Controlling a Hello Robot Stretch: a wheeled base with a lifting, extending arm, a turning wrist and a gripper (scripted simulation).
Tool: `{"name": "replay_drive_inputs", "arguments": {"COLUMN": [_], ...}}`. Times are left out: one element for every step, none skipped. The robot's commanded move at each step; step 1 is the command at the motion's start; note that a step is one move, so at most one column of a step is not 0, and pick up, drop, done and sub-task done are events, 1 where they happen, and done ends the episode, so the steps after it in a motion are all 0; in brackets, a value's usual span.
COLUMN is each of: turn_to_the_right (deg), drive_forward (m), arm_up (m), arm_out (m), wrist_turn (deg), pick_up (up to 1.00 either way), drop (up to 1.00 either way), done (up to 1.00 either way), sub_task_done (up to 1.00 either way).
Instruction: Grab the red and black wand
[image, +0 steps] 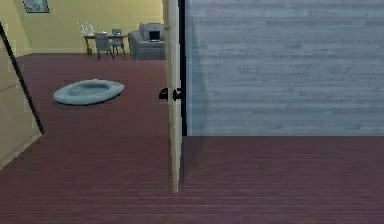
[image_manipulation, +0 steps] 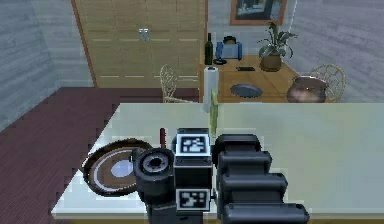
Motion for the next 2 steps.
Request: {"name": "replay_drive_inputs", "arguments": {"turn_to_the_right": [0.0, 0.0], "drive_forward": [0.00, 0.00], "arm_up": [-0.08, 0.00], "arm_out": [0.00, 0.00], "wrist_turn": [0.0, 0.0], "pick_up": [0.00, 1.00], "drop": [0.00, 0.00], "done": [0.00, 0.00], "sub_task_done": [0.00, 0.00]}}
